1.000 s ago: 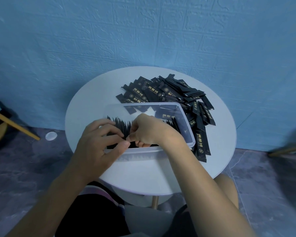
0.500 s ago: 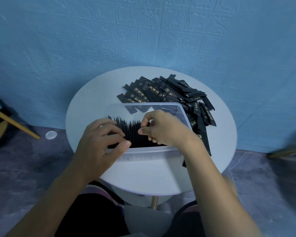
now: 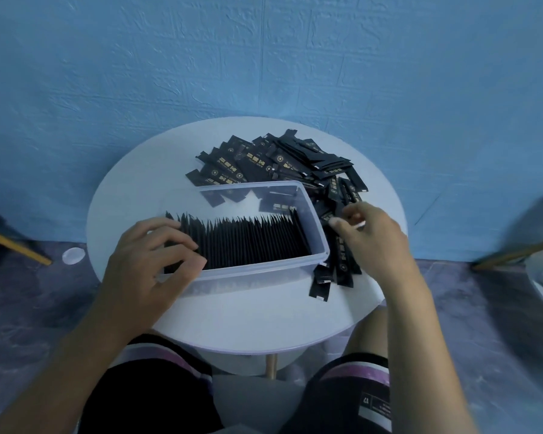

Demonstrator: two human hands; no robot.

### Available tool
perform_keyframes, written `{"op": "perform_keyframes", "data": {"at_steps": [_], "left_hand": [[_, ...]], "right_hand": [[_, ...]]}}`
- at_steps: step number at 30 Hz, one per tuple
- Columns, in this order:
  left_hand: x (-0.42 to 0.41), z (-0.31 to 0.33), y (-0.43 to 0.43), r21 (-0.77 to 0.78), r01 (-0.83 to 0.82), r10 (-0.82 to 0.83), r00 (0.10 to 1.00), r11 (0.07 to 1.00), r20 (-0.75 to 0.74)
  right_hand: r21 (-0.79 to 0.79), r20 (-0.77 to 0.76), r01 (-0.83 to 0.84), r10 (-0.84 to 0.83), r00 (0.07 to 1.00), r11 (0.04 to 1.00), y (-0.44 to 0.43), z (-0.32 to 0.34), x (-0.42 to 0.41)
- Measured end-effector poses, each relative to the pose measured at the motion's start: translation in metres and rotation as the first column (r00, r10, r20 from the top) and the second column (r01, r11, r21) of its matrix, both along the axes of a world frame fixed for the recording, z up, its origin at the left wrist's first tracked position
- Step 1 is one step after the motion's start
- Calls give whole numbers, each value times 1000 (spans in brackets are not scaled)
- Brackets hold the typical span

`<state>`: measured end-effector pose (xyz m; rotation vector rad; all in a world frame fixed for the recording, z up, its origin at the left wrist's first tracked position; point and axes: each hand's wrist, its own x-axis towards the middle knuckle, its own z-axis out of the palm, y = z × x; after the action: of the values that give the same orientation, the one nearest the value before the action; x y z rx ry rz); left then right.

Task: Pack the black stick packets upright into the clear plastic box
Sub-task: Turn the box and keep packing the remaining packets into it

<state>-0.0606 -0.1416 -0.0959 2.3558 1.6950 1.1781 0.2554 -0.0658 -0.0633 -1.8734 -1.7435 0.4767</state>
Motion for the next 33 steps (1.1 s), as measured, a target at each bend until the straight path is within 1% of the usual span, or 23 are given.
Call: {"op": "perform_keyframes", "data": {"at_steps": [2, 3, 6, 12, 14, 17, 21, 25, 27, 30, 33], "left_hand": [[0, 1, 0, -6, -3, 3, 1000, 1000, -5], [0, 1, 0, -9, -2, 2, 1000, 1000, -7], [-1, 0, 0, -9, -2, 2, 1000, 1000, -3], [-2, -1, 1, 5, 2, -2, 1000, 1000, -10], [-1, -2, 2, -5, 2, -2, 1000, 1000, -6], [-1, -1, 5, -9, 5, -5, 1000, 1000, -6], [0, -2, 9, 6, 13, -12, 1000, 1000, -18], [1, -2, 11, 18, 15, -15, 1000, 1000, -22], [2, -2, 11, 20, 14, -13, 1000, 1000, -19], [2, -2, 13, 33, 23, -23, 1000, 999, -19], [3, -4, 16, 31, 26, -25, 1000, 999, -18]], "right_hand": [[-121, 38, 5, -1, 999, 993, -1, -12, 5], [-147, 42, 5, 2, 999, 989, -1, -17, 5], [-173, 33, 5, 1, 999, 985, 0, -20, 5], [-188, 14, -62, 65, 998, 980, 2, -14, 5], [-192, -26, -72, 69, 997, 979, 2, -12, 4], [-191, -133, -108, 84, 988, 976, 3, -11, 4], [-184, -196, -139, 102, 975, 973, 2, -10, 8], [-203, -376, -193, 105, 921, 960, 2, -1, 19], [-223, -428, -211, 99, 899, 952, 3, 2, 26], [-222, -438, -220, 104, 893, 950, 5, 1, 33], [-202, -387, -222, 131, 913, 954, 8, -5, 32]]}}
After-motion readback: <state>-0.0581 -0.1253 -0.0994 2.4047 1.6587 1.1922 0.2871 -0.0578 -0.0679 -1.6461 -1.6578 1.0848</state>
